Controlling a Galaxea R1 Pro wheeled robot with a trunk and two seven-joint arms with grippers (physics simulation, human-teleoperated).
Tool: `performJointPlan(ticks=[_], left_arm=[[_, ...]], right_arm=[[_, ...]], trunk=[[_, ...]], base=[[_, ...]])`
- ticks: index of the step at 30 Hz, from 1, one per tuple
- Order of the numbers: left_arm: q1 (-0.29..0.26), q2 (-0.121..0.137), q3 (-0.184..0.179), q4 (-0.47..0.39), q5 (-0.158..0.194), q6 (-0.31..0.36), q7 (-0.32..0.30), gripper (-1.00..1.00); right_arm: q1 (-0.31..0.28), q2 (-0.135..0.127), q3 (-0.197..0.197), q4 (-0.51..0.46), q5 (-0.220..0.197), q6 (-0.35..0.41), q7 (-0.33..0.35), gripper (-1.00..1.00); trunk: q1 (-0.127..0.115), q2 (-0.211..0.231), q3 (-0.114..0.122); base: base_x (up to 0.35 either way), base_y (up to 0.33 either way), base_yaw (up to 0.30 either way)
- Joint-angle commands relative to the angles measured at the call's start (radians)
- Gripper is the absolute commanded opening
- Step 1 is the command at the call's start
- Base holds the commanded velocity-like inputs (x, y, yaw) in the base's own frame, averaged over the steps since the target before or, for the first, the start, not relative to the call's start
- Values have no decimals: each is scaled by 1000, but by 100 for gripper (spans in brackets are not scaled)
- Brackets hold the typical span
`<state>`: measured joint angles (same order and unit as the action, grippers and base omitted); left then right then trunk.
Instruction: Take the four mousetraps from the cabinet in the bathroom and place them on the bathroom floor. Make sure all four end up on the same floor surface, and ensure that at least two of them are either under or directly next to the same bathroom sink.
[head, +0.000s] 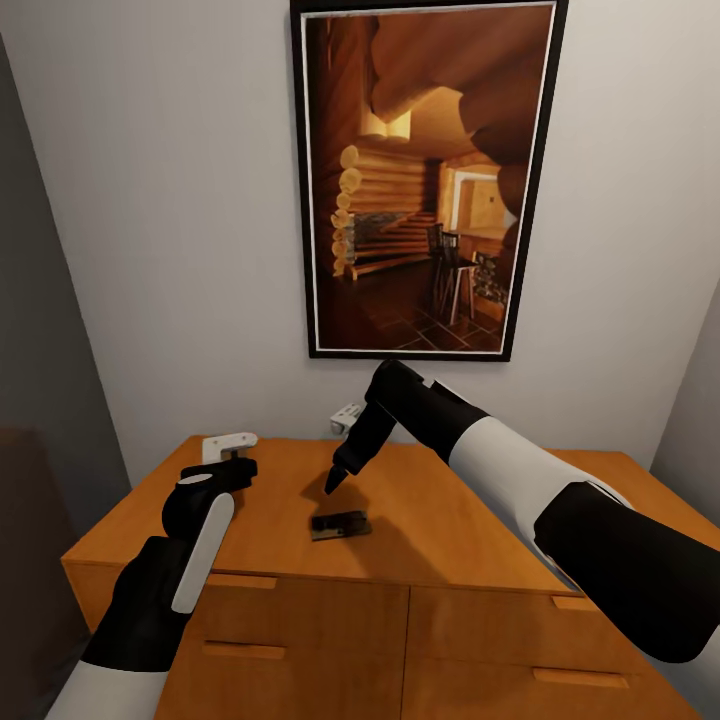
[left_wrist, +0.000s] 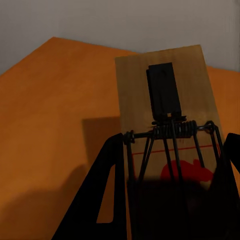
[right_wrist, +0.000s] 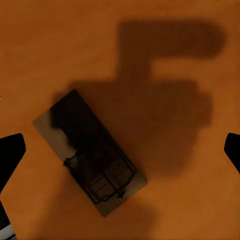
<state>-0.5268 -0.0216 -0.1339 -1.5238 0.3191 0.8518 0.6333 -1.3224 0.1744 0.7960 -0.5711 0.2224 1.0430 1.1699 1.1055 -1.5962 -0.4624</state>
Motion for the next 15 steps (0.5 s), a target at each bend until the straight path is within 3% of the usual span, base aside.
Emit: performJointPlan(ticks=[1,15], left_arm=[[-1,0,-1,-1,9,3,12,-100],[-1,0,-1,-1,9,3,11,-100]], right_arm=[[-1,0,0,-1,10,4,10,100],[1,0,1,-7,8,4,11,100]], trunk=[[0,-1,-1],[0,-1,-1]], base=[[0,0,0],[0,0,0]])
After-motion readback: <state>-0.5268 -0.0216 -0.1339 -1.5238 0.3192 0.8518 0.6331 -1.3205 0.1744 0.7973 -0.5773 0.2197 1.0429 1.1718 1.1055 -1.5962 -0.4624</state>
